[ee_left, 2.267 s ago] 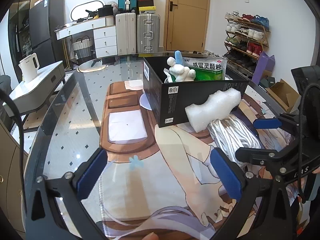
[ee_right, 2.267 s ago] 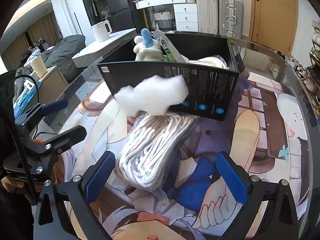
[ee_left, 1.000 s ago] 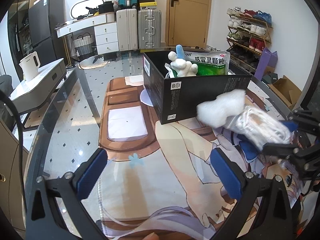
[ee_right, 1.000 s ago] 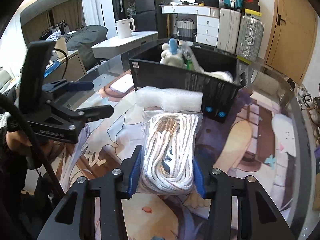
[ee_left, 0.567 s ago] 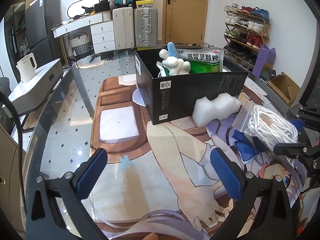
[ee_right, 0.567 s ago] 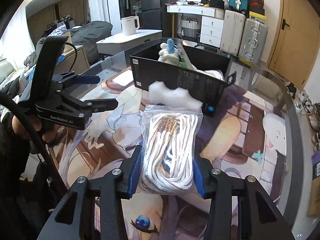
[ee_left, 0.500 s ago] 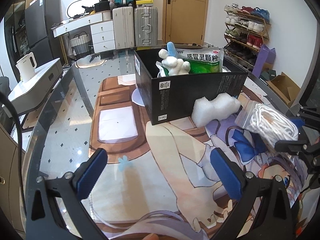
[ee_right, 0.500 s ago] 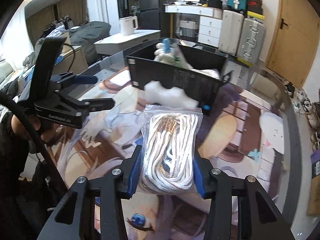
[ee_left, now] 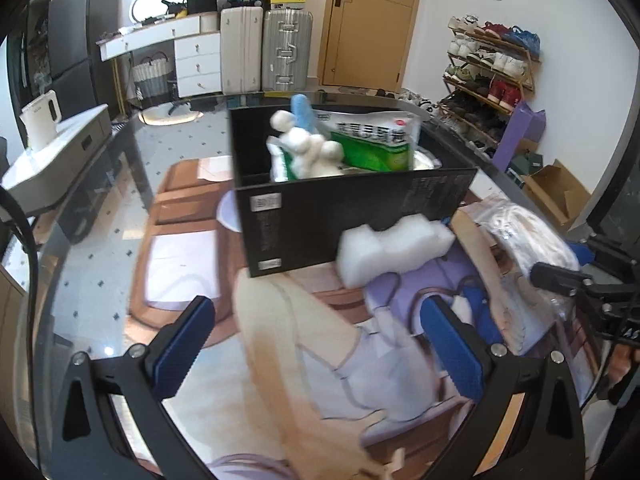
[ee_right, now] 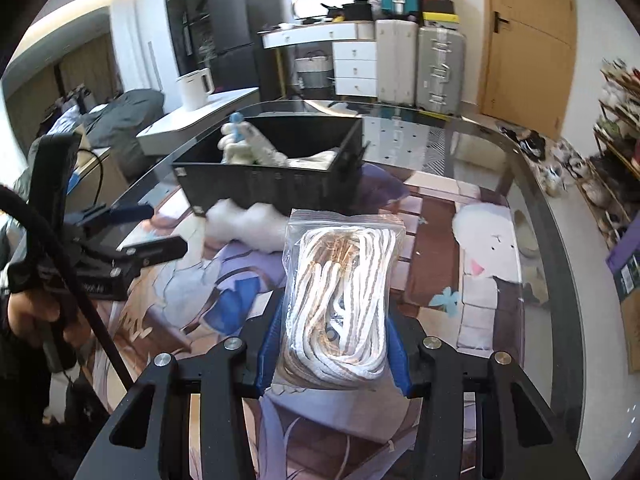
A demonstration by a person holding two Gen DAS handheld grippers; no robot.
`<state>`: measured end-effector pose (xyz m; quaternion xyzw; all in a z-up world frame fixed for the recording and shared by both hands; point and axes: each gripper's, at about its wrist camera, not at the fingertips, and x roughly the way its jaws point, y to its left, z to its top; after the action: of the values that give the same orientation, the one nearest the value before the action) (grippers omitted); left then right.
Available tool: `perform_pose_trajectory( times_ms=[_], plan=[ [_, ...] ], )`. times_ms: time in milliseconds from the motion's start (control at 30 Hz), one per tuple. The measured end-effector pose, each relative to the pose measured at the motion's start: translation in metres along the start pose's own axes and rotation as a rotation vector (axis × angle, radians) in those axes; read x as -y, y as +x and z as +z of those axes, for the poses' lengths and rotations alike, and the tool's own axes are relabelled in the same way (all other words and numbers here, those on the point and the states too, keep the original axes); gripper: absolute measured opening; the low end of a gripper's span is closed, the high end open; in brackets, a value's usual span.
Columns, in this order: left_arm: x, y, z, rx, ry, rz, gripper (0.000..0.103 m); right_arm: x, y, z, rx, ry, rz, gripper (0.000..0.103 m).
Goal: Organize soft objects
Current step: 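Lift the bagged rope with the right gripper while the left moves toward the white foam block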
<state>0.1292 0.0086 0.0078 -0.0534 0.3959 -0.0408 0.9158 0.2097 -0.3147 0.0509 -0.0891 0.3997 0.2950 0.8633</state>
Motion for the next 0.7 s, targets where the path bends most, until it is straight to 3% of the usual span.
perform_pose_trajectory(
  times_ms=[400,700],
  plan=[
    [0.031,0.023,0.022,0.006,-0.041,0.014,0.103,0.016,0.006,0.002,-0.006,0.109,-0.048,0.046],
    [0.036,0.045,0.025,-0.038,-0.085,0.013,0.101,0.017,0.006,0.002,-0.005,0.112,-0.038,0.046]
  ],
)
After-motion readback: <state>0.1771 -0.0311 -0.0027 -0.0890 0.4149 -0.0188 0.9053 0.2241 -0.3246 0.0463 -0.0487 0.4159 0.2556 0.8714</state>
